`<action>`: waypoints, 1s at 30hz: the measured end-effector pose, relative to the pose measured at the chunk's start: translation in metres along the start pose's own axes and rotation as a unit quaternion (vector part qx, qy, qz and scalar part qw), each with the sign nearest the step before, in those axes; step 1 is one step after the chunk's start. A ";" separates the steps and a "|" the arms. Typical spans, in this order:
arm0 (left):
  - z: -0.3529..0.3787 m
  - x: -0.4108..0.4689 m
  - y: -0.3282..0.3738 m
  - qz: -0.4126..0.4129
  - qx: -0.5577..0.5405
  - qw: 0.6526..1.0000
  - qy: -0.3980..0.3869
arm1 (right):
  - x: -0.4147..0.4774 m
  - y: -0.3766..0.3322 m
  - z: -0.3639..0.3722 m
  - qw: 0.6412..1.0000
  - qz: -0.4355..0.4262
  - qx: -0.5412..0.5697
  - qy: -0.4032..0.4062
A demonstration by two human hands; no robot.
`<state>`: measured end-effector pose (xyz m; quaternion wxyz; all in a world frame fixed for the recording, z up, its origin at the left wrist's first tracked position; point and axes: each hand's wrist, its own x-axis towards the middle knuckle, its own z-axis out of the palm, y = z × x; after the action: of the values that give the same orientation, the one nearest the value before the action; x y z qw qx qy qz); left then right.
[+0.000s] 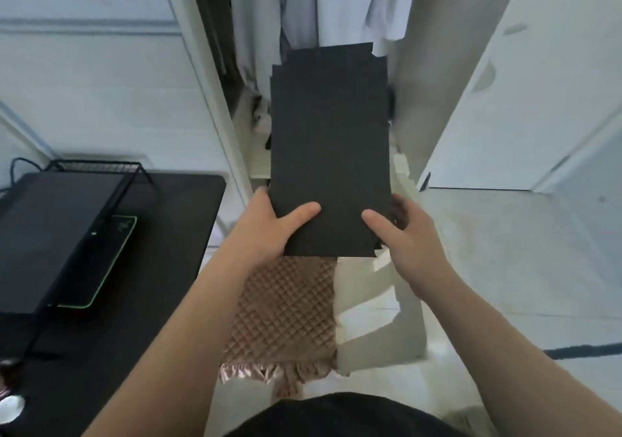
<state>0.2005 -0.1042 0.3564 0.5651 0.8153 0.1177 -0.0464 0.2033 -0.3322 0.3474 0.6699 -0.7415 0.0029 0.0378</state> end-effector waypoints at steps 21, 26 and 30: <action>0.370 -0.057 0.057 -0.113 -0.014 0.990 -0.082 | -0.087 0.129 -0.331 0.981 0.150 0.068 0.101; 0.429 -0.046 -0.020 -0.234 0.024 0.962 -0.136 | -0.097 0.211 -0.340 0.961 0.245 0.063 0.113; 0.470 -0.036 -0.103 -0.305 0.060 0.939 -0.150 | -0.099 0.292 -0.339 0.938 0.327 0.038 0.112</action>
<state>0.1677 -0.5128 0.1024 0.4850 0.7562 0.2712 -0.3455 0.1058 -0.7035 0.0975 0.6434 -0.6735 0.3212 0.1711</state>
